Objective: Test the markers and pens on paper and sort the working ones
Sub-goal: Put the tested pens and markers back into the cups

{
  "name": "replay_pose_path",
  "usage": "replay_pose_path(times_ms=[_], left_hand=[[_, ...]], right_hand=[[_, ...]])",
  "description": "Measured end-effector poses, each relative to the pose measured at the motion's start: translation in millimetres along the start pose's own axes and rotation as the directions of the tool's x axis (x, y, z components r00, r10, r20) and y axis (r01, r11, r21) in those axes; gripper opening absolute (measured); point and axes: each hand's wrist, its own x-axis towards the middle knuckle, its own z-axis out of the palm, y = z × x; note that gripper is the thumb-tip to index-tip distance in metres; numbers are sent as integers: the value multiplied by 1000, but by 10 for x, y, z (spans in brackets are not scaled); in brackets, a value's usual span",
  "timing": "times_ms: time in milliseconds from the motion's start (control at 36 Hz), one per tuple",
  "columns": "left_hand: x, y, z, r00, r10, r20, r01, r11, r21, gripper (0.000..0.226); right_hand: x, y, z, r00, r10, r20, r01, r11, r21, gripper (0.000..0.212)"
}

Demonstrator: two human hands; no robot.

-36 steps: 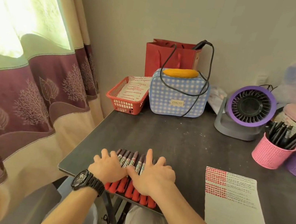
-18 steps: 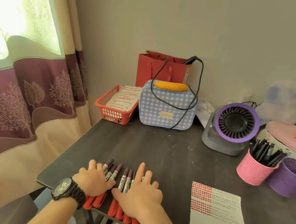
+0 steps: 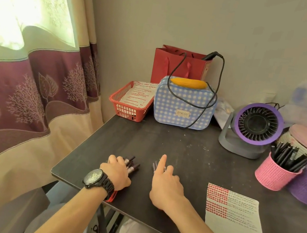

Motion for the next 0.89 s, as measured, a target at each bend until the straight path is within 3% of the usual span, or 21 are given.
replay_pose_path(times_ms=[83, 194, 333, 389, 472, 583, 639, 722, 806, 889], left_hand=[[40, 7, 41, 999, 28, -39, -29, 999, -21, 51], [140, 17, 61, 989, 129, -72, -136, 986, -101, 40], [172, 10, 113, 978, 95, -186, -129, 976, -176, 33], [189, -7, 152, 966, 69, -249, -143, 946, -291, 32], [222, 15, 200, 933, 54, -356, -240, 829, -505, 28], [164, 169, 194, 864, 78, -497, -458, 531, -713, 21], [96, 274, 186, 826, 27, -563, -532, 367, -763, 21], [30, 408, 246, 823, -82, -562, -546, 155, -823, 26], [18, 482, 369, 829, -73, -555, -546, 110, -831, 42], [28, 512, 467, 853, -55, -520, -514, 91, -853, 46]], right_hand=[[32, 66, -38, 998, 43, -42, -40, 995, 86, 97], [86, 178, -84, 994, 92, -54, -81, 979, 186, 58], [100, 340, -104, 991, 132, -19, -119, 939, 322, 51], [104, 412, -110, 991, 125, -42, -96, 904, 416, 42], [110, 487, -119, 988, 102, -115, -15, 812, 583, 24], [101, 512, -127, 946, 123, -298, 189, 539, 821, 16], [104, 502, -128, 886, 175, -429, 310, 465, 830, 18], [92, 461, -92, 805, 267, -530, 407, 401, 821, 25], [85, 442, -3, 793, 301, -530, 439, 320, 839, 37], [106, 442, 112, 813, 292, -504, 415, 316, 853, 30]])
